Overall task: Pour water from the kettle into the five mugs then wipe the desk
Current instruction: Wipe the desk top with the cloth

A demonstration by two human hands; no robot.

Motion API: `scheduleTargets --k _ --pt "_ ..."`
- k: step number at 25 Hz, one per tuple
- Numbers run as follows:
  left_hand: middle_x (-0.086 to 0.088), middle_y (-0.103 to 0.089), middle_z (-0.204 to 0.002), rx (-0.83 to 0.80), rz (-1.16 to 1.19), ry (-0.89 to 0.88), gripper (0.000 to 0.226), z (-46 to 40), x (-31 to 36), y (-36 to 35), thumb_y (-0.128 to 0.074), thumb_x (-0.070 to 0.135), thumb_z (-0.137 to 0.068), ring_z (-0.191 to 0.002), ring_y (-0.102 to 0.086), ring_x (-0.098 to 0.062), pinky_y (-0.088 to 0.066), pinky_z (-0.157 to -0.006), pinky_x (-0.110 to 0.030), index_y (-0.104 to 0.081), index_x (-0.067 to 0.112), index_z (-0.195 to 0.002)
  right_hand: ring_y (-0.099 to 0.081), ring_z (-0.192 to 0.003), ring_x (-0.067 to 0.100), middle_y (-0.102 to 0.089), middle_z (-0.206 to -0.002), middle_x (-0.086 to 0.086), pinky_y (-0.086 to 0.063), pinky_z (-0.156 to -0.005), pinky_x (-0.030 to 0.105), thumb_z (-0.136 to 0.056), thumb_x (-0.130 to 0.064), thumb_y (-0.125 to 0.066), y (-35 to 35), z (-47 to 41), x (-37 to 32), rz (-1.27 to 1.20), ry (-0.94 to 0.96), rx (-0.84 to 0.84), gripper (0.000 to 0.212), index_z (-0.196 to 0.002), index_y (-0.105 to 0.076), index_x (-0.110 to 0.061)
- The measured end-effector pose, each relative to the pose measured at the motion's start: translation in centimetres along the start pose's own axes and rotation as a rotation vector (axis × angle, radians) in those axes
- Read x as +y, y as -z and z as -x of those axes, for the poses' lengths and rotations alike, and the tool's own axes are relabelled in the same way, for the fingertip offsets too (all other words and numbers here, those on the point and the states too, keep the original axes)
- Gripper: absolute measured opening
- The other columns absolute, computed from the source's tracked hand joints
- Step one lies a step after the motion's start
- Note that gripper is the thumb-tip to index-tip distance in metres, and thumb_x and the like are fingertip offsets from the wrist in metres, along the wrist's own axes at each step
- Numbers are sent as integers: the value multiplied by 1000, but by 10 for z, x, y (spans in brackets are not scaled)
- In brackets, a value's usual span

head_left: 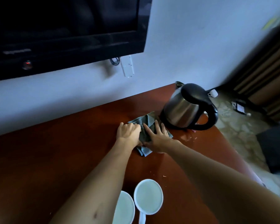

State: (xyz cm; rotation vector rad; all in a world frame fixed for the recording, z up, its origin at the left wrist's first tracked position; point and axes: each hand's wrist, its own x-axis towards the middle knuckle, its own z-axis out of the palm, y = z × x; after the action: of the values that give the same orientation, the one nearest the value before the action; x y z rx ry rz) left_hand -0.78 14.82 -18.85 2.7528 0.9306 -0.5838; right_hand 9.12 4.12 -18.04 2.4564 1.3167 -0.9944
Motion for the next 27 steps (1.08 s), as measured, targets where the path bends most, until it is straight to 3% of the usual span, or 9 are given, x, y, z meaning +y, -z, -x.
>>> scheduleTargets --k 5,14,17,21,27 --pt "2 -67 -124 -10 -76 -72 60 3 23 4 -74 64 -77 -122 -61 -21 -36 -103 -39 -62 29 -125 26 -150 43 29 -164 15 1 -122 54 -100 -60 -39 -14 23 14 -57 -27 60 82 -158 15 -40" --pt "-3 -67 -124 27 -151 -305 40 16 147 5 -70 43 -90 -122 -60 -23 -34 -109 -40 -63 20 -121 26 -149 45 28 -164 19 3 -122 53 -101 -60 -35 -47 83 118 -113 -175 90 81 -160 11 -30" --pt "-1 -69 -122 67 -129 -289 33 -1 178 9 -70 39 -89 -123 -61 -21 -35 -109 -41 -65 23 -118 25 -150 44 28 -164 18 3 -123 52 -99 -60 -38 -36 74 150 -110 -210 99 82 -161 10 -32" --pt "-2 -69 -125 60 -110 -214 46 -4 194 12 -78 42 -84 -124 -62 -22 -34 -111 -41 -64 25 -124 26 -150 39 29 -165 13 1 -123 53 -97 -64 -41 -30 66 172 -103 -150 96 83 -160 9 -40" --pt "0 -64 -130 -29 -37 -143 58 43 172 -1 -77 52 -81 -126 -61 -22 -26 -118 -45 -60 30 -132 26 -151 36 24 -167 8 2 -123 53 -91 -71 -47 -57 97 159 -171 -80 116 87 -158 4 -49"
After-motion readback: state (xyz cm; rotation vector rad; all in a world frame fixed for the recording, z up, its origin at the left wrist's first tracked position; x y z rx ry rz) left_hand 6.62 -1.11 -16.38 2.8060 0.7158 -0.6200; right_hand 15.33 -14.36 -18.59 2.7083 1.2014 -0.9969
